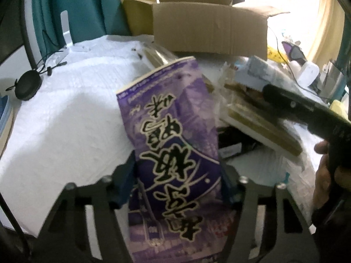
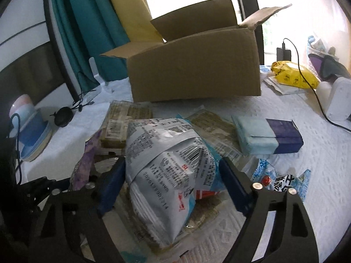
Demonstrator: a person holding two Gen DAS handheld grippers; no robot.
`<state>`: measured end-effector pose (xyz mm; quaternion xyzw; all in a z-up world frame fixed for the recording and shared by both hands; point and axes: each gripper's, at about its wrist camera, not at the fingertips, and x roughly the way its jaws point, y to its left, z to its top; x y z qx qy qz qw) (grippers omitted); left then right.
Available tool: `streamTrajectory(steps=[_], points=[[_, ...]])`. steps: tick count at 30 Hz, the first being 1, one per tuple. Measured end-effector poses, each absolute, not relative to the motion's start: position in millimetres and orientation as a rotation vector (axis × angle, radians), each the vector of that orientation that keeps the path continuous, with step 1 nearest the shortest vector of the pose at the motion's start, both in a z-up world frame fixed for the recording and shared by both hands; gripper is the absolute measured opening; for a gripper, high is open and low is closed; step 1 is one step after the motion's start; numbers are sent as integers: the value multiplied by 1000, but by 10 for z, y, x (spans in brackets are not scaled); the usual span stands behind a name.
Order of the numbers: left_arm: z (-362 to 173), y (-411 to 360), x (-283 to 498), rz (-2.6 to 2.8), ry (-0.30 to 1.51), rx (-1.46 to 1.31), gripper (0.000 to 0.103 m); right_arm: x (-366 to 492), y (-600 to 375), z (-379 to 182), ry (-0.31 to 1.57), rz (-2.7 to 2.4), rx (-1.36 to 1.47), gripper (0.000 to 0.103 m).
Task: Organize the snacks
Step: 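Grasp the purple snack bag with left tool while right tool grasps white-blue chip bag, then carry both bags over the cardboard box and open both tools to drop them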
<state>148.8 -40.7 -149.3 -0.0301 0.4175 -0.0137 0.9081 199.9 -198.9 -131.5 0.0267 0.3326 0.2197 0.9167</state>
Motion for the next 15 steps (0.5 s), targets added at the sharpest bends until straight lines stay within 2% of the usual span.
streamTrajectory(steps=[2,5,15], points=[[-1428,-378,1456,-25,839,-78,58,1978,-1982,-1295,675,462,49,75],[-1300,-350,1396,-17,788,-78,56,1917,-1975,-1236,660,471,37,70],[-860,-163,1380,23,629,-70,56,1691,-2113,-896,577,458,36,66]])
